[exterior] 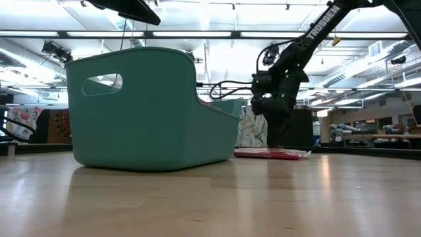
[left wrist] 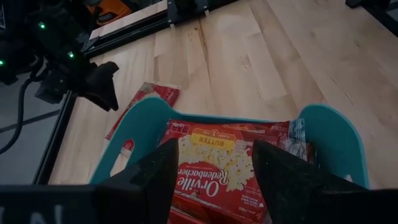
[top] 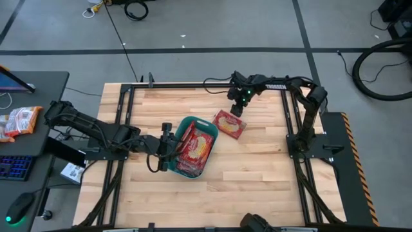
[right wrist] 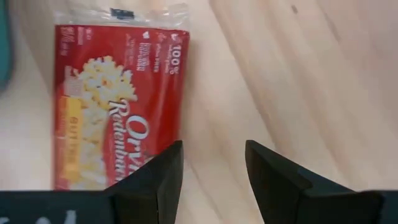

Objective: Sort popcorn bags into baskets
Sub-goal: Put the red popcorn bag into the green bin

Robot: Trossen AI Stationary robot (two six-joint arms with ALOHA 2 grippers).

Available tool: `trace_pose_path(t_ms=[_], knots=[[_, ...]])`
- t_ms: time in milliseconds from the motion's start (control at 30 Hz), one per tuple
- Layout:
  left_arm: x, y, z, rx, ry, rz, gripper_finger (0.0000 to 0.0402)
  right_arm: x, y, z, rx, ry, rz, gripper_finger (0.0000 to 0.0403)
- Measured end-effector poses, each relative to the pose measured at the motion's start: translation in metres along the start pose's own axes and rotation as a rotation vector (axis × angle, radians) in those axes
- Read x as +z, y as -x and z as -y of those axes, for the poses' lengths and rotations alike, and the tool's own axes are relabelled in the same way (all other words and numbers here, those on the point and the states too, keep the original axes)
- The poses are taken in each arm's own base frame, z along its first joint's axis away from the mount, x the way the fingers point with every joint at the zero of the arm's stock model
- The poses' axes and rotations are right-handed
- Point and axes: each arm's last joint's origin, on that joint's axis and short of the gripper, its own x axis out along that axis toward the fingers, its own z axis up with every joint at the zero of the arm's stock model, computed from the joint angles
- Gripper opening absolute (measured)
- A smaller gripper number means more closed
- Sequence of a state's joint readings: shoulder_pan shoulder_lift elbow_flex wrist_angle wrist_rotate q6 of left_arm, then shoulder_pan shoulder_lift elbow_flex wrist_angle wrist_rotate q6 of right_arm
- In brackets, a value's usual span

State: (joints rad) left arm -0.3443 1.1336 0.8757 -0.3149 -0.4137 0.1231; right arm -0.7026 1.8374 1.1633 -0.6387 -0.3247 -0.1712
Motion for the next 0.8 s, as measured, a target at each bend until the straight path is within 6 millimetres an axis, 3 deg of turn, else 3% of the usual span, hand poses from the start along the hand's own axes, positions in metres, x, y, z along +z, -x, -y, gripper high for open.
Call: trace_pose_path(t_ms=[233,533,800], knots=[[0.0,0.0,0.0,-0.001,-0.001,0.003,0.0208,-0.003,-0.001,-0.009,0.124,-0.047,-0.027,0.0193],[0.0,0.0,0.0,-0.001,0.007,0.003,0.0208,-0.003,-0.004,-0.014,0.037,-0.052,-0.055,0.0251],[0.001,0.0,0.0,-0.001,0.009,0.01,0.0208,-0.006,-0.015,-0.024,0.08,-0.022,-0.055,0.0249]])
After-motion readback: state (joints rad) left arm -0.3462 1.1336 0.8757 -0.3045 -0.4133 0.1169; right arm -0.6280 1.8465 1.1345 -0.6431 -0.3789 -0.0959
